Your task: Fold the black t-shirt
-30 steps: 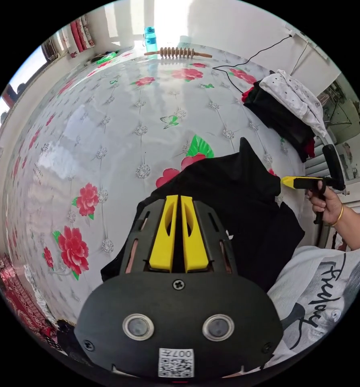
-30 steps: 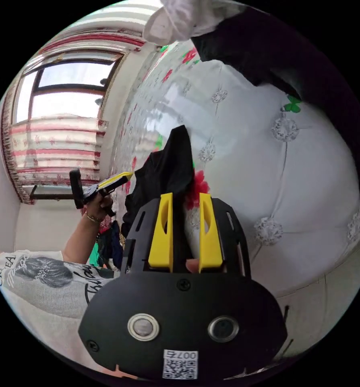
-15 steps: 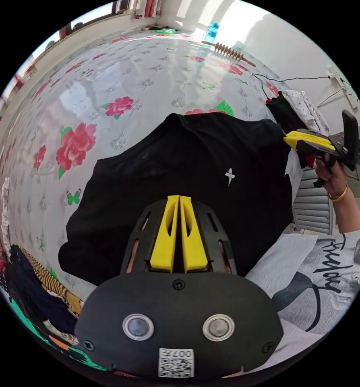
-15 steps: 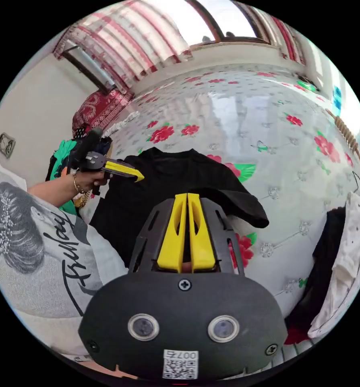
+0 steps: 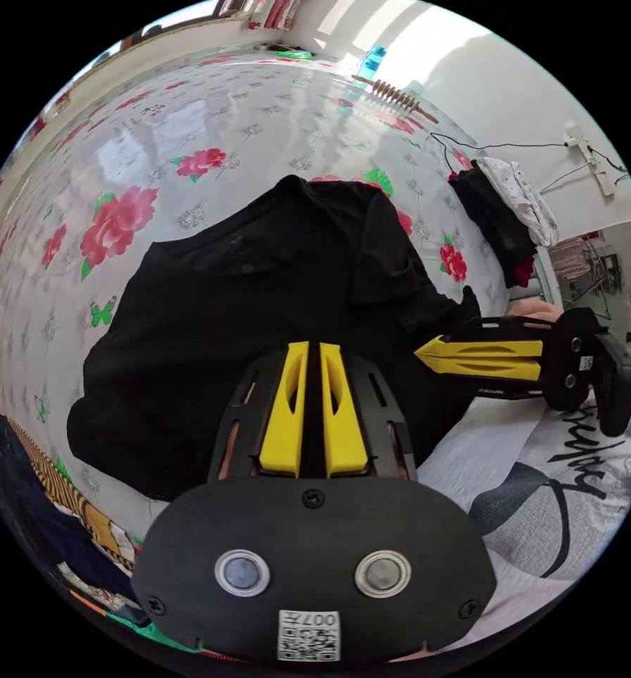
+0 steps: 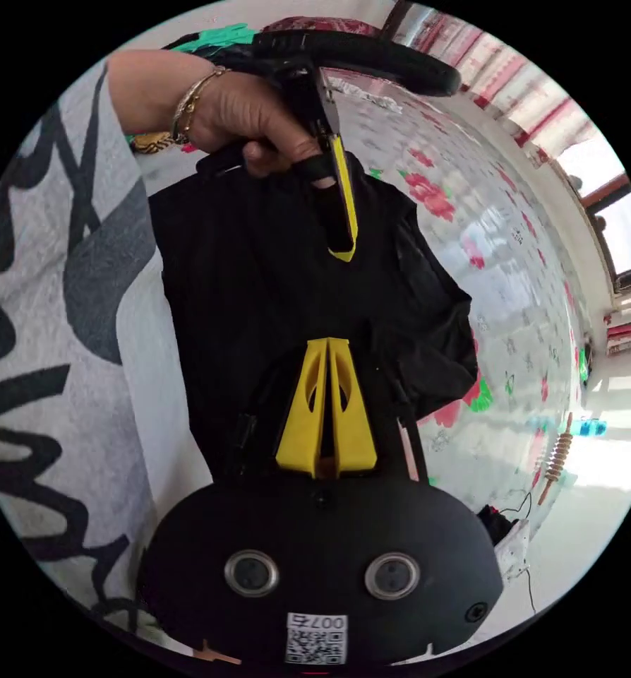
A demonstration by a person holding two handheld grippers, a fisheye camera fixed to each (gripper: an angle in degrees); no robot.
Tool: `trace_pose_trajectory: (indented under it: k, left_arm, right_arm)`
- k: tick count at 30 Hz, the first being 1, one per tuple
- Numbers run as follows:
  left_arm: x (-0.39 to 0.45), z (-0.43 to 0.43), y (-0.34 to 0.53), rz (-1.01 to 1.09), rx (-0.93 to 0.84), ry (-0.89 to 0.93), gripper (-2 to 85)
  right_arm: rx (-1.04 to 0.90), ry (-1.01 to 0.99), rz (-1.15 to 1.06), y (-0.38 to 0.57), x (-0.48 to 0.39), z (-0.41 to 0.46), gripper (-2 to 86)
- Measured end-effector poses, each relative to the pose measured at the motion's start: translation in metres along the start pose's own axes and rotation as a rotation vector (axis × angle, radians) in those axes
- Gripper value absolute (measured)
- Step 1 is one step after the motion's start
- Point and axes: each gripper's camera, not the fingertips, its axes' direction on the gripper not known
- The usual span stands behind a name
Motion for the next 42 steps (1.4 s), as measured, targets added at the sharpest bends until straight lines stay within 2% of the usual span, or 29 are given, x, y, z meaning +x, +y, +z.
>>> trace_pose_trajectory:
  k: [2,5,9,13,16,20,25,28,33,36,42]
  left_arm:
    - [0.014,0.000,-0.012,0.114,0.016,0.001,6.3]
    - [0.040,0.006,-0.033,0.296,0.023,0.048,9.0]
    - [0.080,0.030,-0.050,0.536,-0.008,-0.009,10.3]
    - [0.088,0.061,-0.055,0.626,-0.084,-0.143,6.8]
    - [0.071,0.060,-0.053,0.587,-0.066,-0.163,0.7]
    - [0.033,0.040,-0.050,0.475,-0.023,-0.098,-0.6]
    - [-0.050,0.023,-0.026,0.155,0.023,0.047,-0.8]
    - [-0.071,0.032,-0.010,0.081,0.003,0.085,-0.4]
    - [-0.054,0.042,-0.004,0.187,-0.004,0.041,0.7]
    - [-0.049,0.050,-0.002,0.215,-0.025,-0.017,0.3]
    - [-0.060,0.050,0.017,0.226,-0.035,-0.009,-0.6]
  right_arm:
    - [0.042,-0.039,0.200,0.014,0.019,-0.005,0.9]
    - [0.008,-0.051,0.335,0.031,0.033,0.006,1.5]
    - [-0.042,-0.105,0.278,0.028,0.025,0.024,1.7]
    - [-0.057,-0.114,0.204,0.009,0.011,0.040,1.6]
    - [-0.101,-0.109,0.197,0.001,0.007,0.055,1.1]
    - [-0.093,-0.098,0.235,-0.001,0.006,0.059,0.1]
    - [-0.093,-0.133,0.246,-0.003,0.007,0.064,-0.1]
    - [-0.079,-0.144,0.262,-0.007,0.009,0.063,0.0]
    - [0.020,-0.119,0.236,-0.022,0.006,0.047,1.0]
    - [0.017,-0.133,0.211,-0.035,0.005,0.054,1.3]
    - [-0.012,-0.152,0.143,-0.050,-0.003,0.076,0.2]
